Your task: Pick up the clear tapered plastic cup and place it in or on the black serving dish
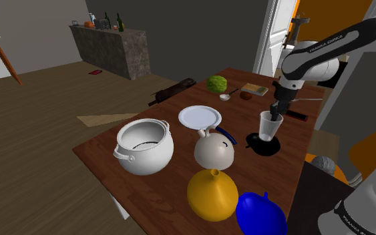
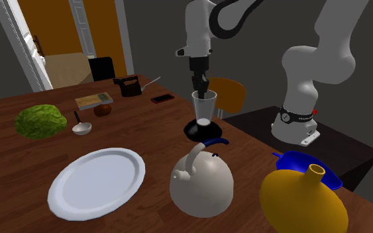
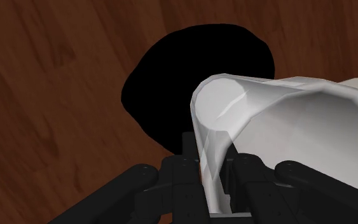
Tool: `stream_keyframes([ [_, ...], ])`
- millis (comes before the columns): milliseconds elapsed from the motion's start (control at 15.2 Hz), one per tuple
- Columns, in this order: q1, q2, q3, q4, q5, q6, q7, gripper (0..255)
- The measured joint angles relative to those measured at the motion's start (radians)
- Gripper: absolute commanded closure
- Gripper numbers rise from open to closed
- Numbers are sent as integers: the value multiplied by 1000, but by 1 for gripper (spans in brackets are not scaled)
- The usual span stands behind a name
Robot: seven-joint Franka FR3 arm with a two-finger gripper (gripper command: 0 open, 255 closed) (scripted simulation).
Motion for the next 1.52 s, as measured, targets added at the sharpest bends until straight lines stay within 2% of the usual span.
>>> stream_keyframes([
  [396, 8, 58, -8, -27, 28, 81, -29, 255],
  [792, 9, 62, -8, -33, 31, 91, -31, 255],
  [858, 9, 62, -8, -33, 31, 91, -31, 0],
  [1254, 9, 62, -8, -33, 31, 91, -31, 0],
  [1518, -6, -2, -9, 16, -5, -17, -11, 0],
])
